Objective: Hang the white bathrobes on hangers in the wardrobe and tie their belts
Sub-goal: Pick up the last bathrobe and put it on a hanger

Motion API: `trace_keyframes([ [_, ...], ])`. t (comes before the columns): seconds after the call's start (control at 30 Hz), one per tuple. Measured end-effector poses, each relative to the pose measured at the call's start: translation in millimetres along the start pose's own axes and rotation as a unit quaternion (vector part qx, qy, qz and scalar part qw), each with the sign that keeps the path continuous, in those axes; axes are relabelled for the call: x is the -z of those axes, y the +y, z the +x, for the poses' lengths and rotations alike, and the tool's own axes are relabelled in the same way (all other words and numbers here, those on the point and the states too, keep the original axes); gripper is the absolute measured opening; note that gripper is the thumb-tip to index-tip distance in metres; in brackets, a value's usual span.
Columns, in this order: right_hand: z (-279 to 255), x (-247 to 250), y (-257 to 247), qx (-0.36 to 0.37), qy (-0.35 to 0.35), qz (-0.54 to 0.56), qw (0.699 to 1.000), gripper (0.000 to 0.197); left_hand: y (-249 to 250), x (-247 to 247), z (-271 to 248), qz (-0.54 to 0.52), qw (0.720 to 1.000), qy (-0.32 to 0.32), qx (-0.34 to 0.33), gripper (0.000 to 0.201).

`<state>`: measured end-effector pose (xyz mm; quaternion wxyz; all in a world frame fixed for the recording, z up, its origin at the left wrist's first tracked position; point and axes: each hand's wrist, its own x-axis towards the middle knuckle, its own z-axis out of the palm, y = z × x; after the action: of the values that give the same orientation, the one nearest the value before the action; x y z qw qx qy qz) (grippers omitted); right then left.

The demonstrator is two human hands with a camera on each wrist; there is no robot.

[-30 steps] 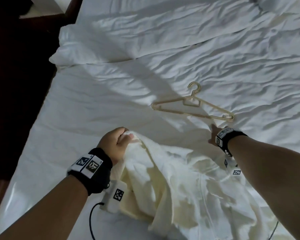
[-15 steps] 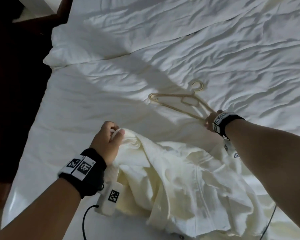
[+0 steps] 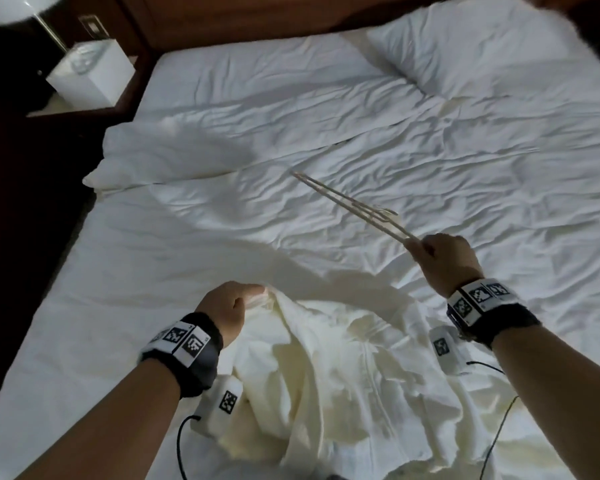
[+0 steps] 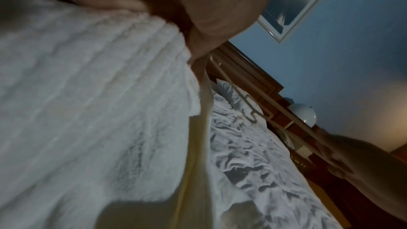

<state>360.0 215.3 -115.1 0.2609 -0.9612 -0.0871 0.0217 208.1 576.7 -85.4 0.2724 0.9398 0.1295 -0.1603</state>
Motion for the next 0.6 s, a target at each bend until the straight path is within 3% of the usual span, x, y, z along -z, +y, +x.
trace_keyframes([
  [0.1,-47,13,2,0.024,0.047,0.080,0.995,0.046,-7,2,-19,-0.023,1.000,0.012,-0.006,0.043],
  [0.17,-84,22,-6,-0.010,0.022,0.161,0.987,0.040,-13,4,-38,-0.030,0.999,0.011,-0.023,0.044],
  [0.23,-118,34,-15,-0.056,-0.037,0.151,0.986,0.036,-18,8,-57,-0.015,0.999,0.016,-0.033,0.047],
  [0.37,-179,59,-35,-0.088,-0.187,0.161,0.965,0.071,-28,22,-94,0.003,0.999,0.024,-0.034,0.051],
  [0.43,-206,64,-47,-0.102,-0.223,0.157,0.957,0.072,-32,30,-108,0.037,0.999,0.020,-0.031,0.054],
  [0.53,-237,67,-53,-0.093,-0.214,0.112,0.966,0.069,-41,39,-124,0.038,0.998,0.030,-0.032,0.057],
  [0.6,-251,67,-54,-0.061,-0.166,0.081,0.981,0.067,-49,43,-133,0.024,0.998,0.038,-0.031,0.056],
])
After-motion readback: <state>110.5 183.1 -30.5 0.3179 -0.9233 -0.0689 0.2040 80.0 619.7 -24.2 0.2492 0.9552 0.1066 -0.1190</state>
